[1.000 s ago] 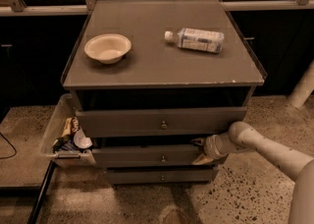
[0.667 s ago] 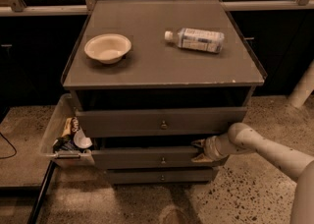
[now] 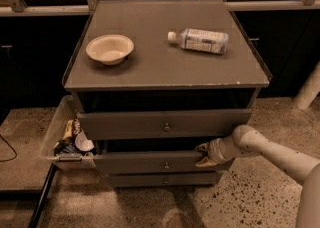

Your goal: Open middle drawer

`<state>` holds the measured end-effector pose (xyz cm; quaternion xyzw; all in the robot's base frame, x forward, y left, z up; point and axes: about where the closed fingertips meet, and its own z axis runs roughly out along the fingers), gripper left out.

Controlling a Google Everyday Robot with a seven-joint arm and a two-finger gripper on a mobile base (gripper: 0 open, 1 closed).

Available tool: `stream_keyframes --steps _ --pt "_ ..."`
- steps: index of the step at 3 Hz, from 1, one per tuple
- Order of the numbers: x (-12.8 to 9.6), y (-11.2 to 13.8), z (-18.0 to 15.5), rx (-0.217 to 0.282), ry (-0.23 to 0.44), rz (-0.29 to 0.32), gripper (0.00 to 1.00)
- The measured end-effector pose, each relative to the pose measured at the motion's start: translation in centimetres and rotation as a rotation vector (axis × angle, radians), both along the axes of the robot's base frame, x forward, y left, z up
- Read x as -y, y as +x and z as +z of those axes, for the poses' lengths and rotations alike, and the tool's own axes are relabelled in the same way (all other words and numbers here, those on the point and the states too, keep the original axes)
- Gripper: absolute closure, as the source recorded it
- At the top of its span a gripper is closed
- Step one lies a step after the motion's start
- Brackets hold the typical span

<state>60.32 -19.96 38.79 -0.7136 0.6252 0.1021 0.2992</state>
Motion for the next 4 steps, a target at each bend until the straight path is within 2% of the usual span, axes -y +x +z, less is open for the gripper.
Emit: stream_keyframes --steps 1,2,3,4 --pt "0.0 0.0 0.3 0.000 0.000 0.000 0.15" --pt "0.4 0.2 -0.3 -0.031 0.031 -0.016 0.00" --pt "0.4 0.2 0.0 -0.032 0.031 -0.016 0.19" --pt "1.2 -1.5 -0.5 -0.064 0.055 -0.019 0.42"
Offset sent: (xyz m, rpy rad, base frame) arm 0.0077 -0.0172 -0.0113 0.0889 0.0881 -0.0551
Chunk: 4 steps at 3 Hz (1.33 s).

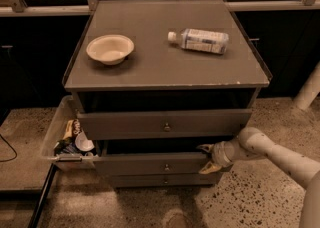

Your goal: Open middle drawer

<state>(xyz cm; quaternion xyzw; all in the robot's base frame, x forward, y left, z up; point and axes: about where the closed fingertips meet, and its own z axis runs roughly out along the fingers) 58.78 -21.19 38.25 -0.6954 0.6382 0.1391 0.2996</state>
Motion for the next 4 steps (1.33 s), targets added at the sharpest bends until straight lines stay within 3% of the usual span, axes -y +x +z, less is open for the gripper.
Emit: stream_keyframes --steps 2,3,4 --pt "-0.11 -0.07 0.46 0.000 0.000 0.000 0.89" --pt "-0.16 -0.82 0.65 -0.002 0.002 0.002 1.00" --pt "-0.20 -0.83 0.65 -0.003 0.002 0.002 0.81"
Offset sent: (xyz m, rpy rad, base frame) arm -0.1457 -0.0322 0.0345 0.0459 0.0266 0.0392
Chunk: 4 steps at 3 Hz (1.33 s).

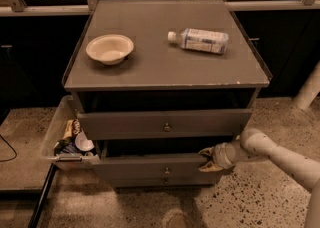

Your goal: Open middle drawer

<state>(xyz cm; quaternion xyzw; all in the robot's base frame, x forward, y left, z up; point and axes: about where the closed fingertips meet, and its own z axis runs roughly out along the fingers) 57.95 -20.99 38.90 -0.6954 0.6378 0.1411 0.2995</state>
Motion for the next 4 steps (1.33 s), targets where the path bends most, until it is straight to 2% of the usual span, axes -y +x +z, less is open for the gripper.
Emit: stream_keyframes --steps 2,3,4 --pt "0.0 -0.7 -0.2 -0.015 0.017 0.006 0.34" --pt "0.3 -2.1 -0.4 -0.023 0.025 0.016 0.22" --pt "0.2 -2.1 -0.1 -0.023 0.025 0.016 0.43"
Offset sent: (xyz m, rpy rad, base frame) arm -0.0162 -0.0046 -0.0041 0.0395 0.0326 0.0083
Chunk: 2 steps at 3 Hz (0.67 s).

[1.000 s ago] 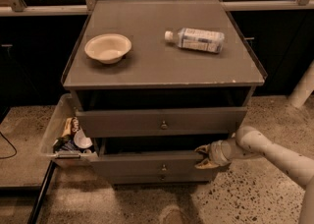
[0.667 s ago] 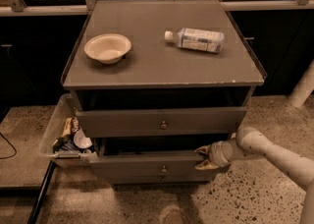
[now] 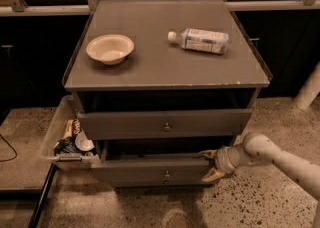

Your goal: Open middle drawer

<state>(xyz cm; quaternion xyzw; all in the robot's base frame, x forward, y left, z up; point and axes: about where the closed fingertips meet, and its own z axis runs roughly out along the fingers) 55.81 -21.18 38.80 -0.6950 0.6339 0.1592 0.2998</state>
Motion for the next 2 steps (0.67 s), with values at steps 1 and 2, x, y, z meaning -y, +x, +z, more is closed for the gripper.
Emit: stream_keyframes --steps 1,2 --pt "0.24 -1.49 0.15 0.004 -0.002 0.012 0.66" --pt "0.30 -1.76 0.37 0.004 -0.002 0.012 0.89"
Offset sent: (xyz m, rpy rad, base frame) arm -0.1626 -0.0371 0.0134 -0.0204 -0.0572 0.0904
